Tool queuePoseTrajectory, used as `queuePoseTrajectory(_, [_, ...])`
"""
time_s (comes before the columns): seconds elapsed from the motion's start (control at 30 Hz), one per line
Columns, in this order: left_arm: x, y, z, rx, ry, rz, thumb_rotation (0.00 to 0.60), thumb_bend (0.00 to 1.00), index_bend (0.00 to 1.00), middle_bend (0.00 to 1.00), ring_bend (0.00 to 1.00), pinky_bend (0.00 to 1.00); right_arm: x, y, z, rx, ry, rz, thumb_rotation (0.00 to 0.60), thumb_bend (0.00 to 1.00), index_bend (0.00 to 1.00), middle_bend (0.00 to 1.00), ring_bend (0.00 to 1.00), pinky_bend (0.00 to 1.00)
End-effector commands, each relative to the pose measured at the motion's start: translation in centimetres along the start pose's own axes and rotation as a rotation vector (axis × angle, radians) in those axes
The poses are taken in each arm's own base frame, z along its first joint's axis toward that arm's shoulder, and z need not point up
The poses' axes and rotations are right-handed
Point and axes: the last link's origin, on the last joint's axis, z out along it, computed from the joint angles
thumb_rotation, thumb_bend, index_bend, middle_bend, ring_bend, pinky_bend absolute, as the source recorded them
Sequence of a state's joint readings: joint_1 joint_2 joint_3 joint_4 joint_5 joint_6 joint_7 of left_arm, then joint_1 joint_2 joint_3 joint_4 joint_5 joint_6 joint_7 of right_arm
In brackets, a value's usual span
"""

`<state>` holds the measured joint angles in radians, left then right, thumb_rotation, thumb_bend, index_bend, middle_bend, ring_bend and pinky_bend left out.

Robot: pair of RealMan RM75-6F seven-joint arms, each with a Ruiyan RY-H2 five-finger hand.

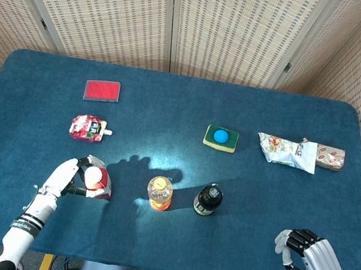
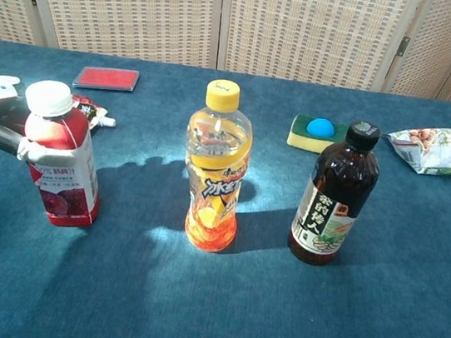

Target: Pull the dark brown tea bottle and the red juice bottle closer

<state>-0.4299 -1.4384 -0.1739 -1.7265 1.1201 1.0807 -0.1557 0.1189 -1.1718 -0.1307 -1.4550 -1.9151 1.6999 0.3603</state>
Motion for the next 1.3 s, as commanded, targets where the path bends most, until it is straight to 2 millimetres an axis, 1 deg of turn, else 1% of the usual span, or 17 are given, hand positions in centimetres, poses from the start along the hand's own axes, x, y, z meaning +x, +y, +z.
queuePoseTrajectory(0.03, [0.1, -0.1, -0.1, 0.000, -0.007, -0.004, 0.600, 0.07, 0.20, 0.11, 0.23, 0.50, 0.0, 0.0, 0.0, 0.000, -0.001, -0.001, 0.600, 0.27, 0.60, 0.51, 0.47, 0.52])
queuePoseTrajectory(0.13, [0.4, -0.2, -0.3, 0.003, -0.013, -0.010, 0.600, 0.06, 0.07, 0.01, 0.17, 0.47, 0.0, 0.0, 0.0, -0.001, -0.002, -0.001, 0.600, 0.27, 0.60, 0.51, 0.47, 0.52])
queuePoseTrajectory(0.17, [0.5, -0.2, -0.3, 0.006, -0.015, -0.010, 0.600, 0.06, 0.04, 0.00, 0.16, 0.46, -0.1, 0.0, 0.0, 0.000, -0.002, -0.002, 0.600, 0.27, 0.60, 0.51, 0.47, 0.52])
queuePoseTrajectory(0.23, [0.9, -0.2, -0.6, 0.013, -0.017, -0.010, 0.600, 0.07, 0.00, 0.00, 0.15, 0.44, -0.1, 0.0, 0.0, 0.000, -0.003, -0.002, 0.600, 0.27, 0.60, 0.51, 0.47, 0.52])
queuePoseTrajectory(0.33, [1.5, -0.3, -1.1, 0.023, -0.017, 0.000, 0.600, 0.07, 0.00, 0.00, 0.14, 0.43, -0.1, 0.0, 0.0, 0.000, -0.002, -0.004, 0.600, 0.27, 0.60, 0.51, 0.47, 0.52])
queuePoseTrajectory(0.43, [2.4, -0.6, -2.0, 0.040, -0.022, 0.040, 0.600, 0.07, 0.00, 0.00, 0.14, 0.43, 0.0, 0.0, 0.0, -0.004, 0.002, -0.010, 0.600, 0.27, 0.60, 0.51, 0.47, 0.52])
queuePoseTrajectory(0.63, [4.8, -1.8, -4.8, 0.080, 0.027, 0.266, 0.600, 0.07, 0.00, 0.00, 0.12, 0.41, -0.1, 0.7, 0.2, -0.044, 0.018, -0.069, 0.600, 0.27, 0.60, 0.51, 0.47, 0.52])
queuePoseTrajectory(0.87, [7.0, -2.5, -8.1, 0.099, 0.112, 0.400, 0.600, 0.07, 0.00, 0.00, 0.09, 0.38, 0.1, 1.7, 0.5, -0.146, 0.022, -0.166, 0.600, 0.27, 0.60, 0.51, 0.47, 0.52])
queuePoseTrajectory(1.07, [7.8, -2.6, -10.4, 0.093, 0.171, 0.521, 0.600, 0.07, 0.00, 0.00, 0.07, 0.36, 0.8, 2.6, 0.6, -0.248, 0.065, -0.274, 0.600, 0.27, 0.60, 0.51, 0.47, 0.52])
queuePoseTrajectory(1.2, [8.1, -2.8, -11.9, 0.102, 0.172, 0.613, 0.600, 0.07, 0.00, 0.00, 0.03, 0.31, 1.3, 3.2, 0.6, -0.316, 0.095, -0.331, 0.600, 0.27, 0.60, 0.51, 0.46, 0.52])
queuePoseTrajectory(1.3, [8.1, -2.8, -12.9, 0.103, 0.194, 0.659, 0.600, 0.07, 0.00, 0.00, 0.03, 0.29, 1.6, 3.6, 0.6, -0.353, 0.110, -0.358, 0.600, 0.27, 0.60, 0.50, 0.46, 0.52])
